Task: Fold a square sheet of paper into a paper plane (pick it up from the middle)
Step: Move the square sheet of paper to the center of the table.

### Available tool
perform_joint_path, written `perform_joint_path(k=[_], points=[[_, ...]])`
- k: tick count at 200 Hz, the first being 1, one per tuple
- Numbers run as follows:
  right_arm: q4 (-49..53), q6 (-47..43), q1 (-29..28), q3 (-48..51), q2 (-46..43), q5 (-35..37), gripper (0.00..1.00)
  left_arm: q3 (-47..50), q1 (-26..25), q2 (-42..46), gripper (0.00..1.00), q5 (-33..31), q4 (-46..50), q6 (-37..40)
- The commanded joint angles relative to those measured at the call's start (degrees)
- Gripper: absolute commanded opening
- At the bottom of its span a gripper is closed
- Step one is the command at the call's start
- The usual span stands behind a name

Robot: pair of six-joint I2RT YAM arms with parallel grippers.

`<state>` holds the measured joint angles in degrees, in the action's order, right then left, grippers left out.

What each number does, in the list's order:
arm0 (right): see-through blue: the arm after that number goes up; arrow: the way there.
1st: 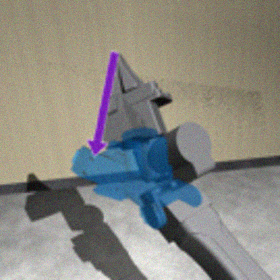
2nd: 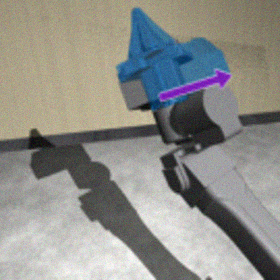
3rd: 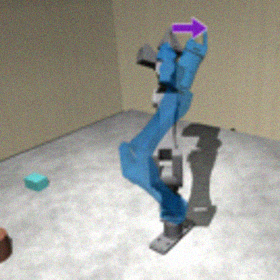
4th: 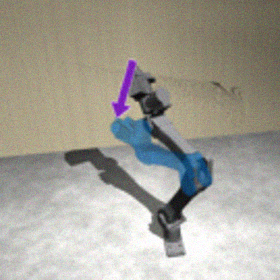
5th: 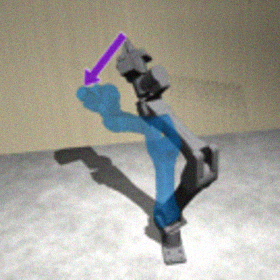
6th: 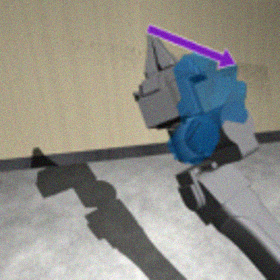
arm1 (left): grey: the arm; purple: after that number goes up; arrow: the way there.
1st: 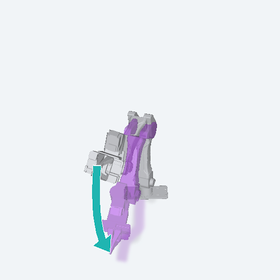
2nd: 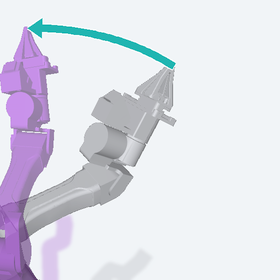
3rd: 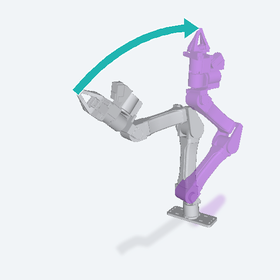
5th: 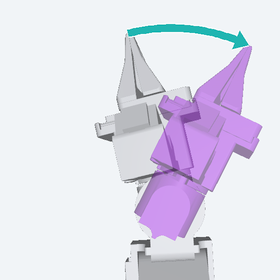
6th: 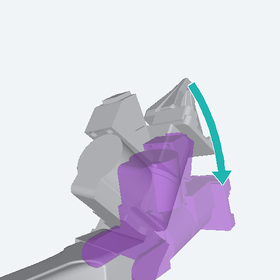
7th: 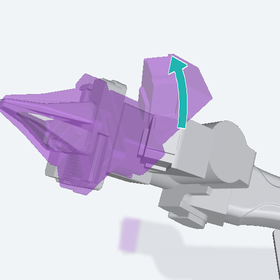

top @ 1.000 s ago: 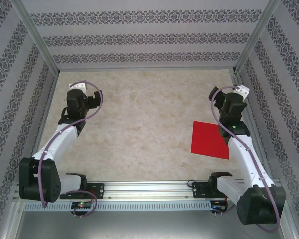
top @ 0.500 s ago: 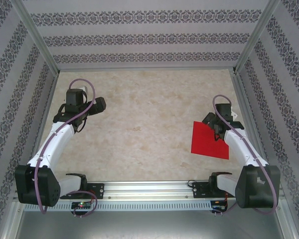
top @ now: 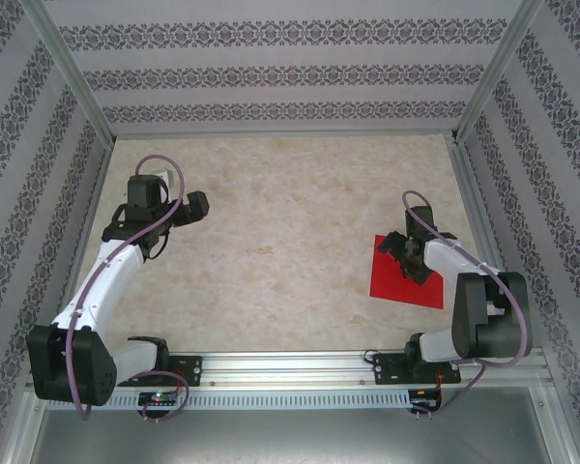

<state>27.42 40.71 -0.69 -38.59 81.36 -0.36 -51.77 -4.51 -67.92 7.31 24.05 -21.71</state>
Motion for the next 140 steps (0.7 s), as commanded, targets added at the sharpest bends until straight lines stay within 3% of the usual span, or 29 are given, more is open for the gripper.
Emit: perform_joint_path(k=[1, 64, 140], points=[[-1.9, -0.3, -2.8, -1.8, 2.9, -2.7, 0.97, 0.7, -0.1, 1.1, 1.00, 2.0, -3.1, 0.6], [-0.4, 0.3, -11.9, -11.3, 11.6, -5.6, 0.97, 0.9, -0.1, 1.0, 1.00, 2.4, -2.6, 0.3], [6.1, -1.0, -33.2, -29.7, 29.4, -2.9, 0.92, 1.2, -0.1, 1.0, 1.00, 2.9, -2.4, 0.2]])
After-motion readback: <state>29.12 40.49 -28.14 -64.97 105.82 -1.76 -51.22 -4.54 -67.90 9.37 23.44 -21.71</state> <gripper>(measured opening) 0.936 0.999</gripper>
